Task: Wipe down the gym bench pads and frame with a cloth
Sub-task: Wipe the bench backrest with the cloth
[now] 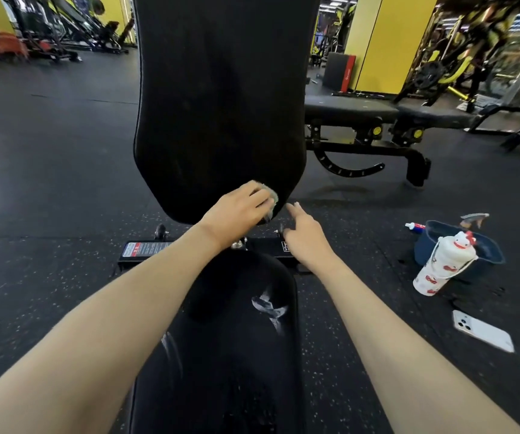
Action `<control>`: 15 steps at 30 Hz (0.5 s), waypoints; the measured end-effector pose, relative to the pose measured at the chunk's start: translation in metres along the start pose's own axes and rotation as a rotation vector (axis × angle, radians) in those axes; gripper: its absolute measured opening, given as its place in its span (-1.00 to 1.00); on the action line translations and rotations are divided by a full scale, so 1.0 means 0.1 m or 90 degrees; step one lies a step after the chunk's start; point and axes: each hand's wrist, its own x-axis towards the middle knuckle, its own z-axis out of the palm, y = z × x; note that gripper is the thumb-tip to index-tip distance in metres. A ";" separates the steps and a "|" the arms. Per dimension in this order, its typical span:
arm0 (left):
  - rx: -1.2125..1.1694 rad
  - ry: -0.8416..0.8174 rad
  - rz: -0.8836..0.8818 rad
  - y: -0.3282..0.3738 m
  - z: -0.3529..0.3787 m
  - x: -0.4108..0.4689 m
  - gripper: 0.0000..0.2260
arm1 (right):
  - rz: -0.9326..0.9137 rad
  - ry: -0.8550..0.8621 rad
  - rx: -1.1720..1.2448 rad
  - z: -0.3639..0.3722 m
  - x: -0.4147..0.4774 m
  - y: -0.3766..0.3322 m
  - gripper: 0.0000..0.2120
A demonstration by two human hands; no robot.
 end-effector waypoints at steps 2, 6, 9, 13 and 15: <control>-0.008 -0.067 0.019 -0.03 0.03 -0.17 -0.71 | 0.007 0.030 -0.012 0.01 -0.01 0.01 -0.50; 0.007 -0.093 0.095 -0.11 -0.10 -0.20 -0.73 | -0.001 0.139 -0.027 0.05 -0.02 0.00 -0.92; 0.021 -0.001 0.086 -0.16 -0.22 0.02 -0.74 | -0.024 0.190 -0.026 0.06 -0.01 -0.07 -0.78; 0.039 -0.005 0.044 -0.26 -0.23 0.13 -0.67 | -0.072 0.202 -0.049 0.13 0.00 -0.21 -0.63; 0.054 -0.038 0.060 -0.31 -0.24 -0.02 -0.73 | -0.093 0.203 -0.061 0.20 -0.02 -0.28 -0.81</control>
